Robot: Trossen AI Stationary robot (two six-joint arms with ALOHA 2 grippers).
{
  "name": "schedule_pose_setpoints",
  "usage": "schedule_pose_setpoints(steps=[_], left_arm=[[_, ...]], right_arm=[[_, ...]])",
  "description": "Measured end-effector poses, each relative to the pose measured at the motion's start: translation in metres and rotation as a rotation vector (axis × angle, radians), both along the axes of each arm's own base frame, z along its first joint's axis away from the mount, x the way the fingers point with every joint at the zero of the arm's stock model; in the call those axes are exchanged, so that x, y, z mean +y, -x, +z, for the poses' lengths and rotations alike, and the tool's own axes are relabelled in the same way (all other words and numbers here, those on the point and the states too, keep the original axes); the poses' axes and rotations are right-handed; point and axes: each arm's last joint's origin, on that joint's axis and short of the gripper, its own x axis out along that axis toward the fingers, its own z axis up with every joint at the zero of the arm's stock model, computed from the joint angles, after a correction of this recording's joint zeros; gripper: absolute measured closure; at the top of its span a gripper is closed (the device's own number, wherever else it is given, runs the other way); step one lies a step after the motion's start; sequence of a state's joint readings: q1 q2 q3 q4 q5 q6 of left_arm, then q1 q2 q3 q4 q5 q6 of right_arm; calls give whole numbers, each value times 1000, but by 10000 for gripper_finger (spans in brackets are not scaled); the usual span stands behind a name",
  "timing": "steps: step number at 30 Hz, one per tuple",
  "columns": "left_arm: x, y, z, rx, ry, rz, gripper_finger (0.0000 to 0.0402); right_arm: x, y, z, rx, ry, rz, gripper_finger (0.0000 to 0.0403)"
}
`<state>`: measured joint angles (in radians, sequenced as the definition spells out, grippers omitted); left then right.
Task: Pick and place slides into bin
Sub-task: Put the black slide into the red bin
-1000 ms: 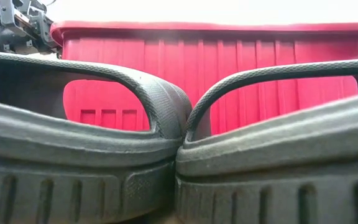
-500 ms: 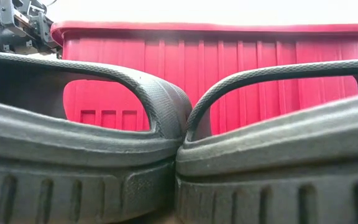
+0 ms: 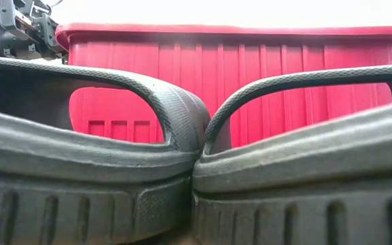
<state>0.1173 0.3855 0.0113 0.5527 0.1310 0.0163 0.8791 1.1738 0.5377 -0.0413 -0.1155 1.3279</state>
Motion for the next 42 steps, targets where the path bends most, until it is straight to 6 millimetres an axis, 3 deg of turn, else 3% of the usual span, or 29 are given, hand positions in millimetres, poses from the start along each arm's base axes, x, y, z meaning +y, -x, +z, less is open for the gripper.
schedule_pose_setpoints(steps=[4,7,13,18,23,27,35,42], left_arm=[[0,0,0,0,0,0,380],[0,0,0,1,3,-1,380],[0,0,0,4,55,-9,380],[0,0,0,4,70,-12,380],[0,0,0,4,63,-10,380],[0,0,0,4,46,-7,380],[0,0,0,4,44,-7,380],[0,0,0,4,43,-6,380]], right_arm=[[-2,2,-2,50,21,-2,202],[-3,2,-2,27,40,-4,192],[-2,-1,12,-101,97,34,202],[-9,3,23,-74,247,66,220],[-8,9,16,9,237,138,233],[-4,8,15,-34,180,146,233],[-11,14,-4,80,152,46,234],[-6,12,-5,0,45,41,234]])
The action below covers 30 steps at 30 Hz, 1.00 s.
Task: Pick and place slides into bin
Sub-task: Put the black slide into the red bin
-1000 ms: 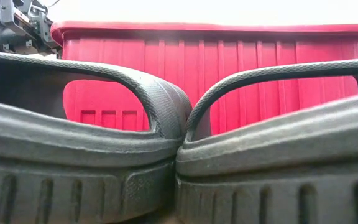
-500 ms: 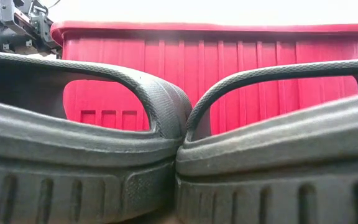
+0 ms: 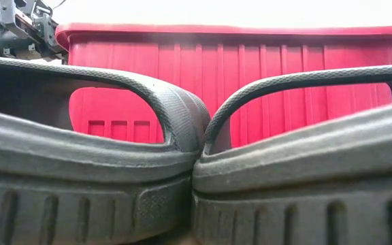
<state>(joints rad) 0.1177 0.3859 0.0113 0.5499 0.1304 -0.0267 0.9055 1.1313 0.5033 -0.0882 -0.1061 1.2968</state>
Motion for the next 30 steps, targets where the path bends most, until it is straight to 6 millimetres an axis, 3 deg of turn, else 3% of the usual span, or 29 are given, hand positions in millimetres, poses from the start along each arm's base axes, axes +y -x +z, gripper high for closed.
schedule_pose_setpoints(steps=[17,20,25,30], left_arm=[[0,0,0,0,-25,4,380],[0,0,0,0,-25,3,380],[0,0,0,0,-24,4,380],[0,0,0,0,-28,4,380]], right_arm=[[10,-2,-15,87,-22,107,239],[14,-3,-17,104,-55,141,271],[18,-6,-11,50,-122,156,379],[17,-5,-2,19,-159,155,391]])
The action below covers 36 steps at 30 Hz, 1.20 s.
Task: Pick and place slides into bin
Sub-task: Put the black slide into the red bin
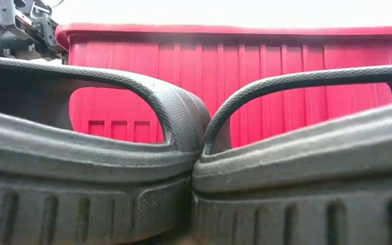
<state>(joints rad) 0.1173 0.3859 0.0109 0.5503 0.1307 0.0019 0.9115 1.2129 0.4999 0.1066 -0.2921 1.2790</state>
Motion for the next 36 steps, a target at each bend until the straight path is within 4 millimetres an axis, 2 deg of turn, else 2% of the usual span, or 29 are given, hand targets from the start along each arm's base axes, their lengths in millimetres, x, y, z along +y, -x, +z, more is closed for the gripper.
schedule_pose_setpoints(steps=[3,8,11,16,23,30,33,36], left_arm=[[0,0,0,0,0,0,380],[0,0,0,0,1,0,380],[0,0,0,0,3,-1,380],[0,0,0,1,5,-1,380],[0,0,0,1,4,0,380],[0,0,0,0,-15,3,380],[0,0,0,1,-29,5,380],[0,0,0,1,-37,6,380]], right_arm=[[0,0,12,-21,-42,-6,397],[2,-4,50,-147,-118,18,397],[0,-11,72,-191,-71,34,398],[-11,-21,122,-256,101,105,399],[-63,-24,182,-262,404,49,399],[-119,-30,239,-459,683,-135,399],[-149,-34,256,-524,812,-234,399],[-179,-35,263,-530,922,-325,399]])
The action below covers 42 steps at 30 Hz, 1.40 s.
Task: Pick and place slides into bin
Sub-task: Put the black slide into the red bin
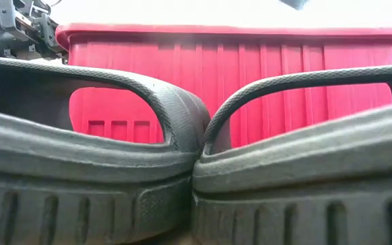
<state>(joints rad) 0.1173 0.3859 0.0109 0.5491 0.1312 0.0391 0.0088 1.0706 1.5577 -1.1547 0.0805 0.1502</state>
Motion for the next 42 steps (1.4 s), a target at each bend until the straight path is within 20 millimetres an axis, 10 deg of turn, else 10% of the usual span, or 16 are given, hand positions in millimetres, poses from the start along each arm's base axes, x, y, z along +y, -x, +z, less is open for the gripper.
schedule_pose_setpoints(steps=[10,17,42], left_arm=[[0,0,0,1,18,-3,380],[0,0,0,1,35,-5,380],[0,0,0,1,48,-6,380]], right_arm=[[-88,-15,-18,122,70,-114,399],[-131,-47,-58,257,-21,110,399],[-165,-108,-170,568,-331,526,399]])
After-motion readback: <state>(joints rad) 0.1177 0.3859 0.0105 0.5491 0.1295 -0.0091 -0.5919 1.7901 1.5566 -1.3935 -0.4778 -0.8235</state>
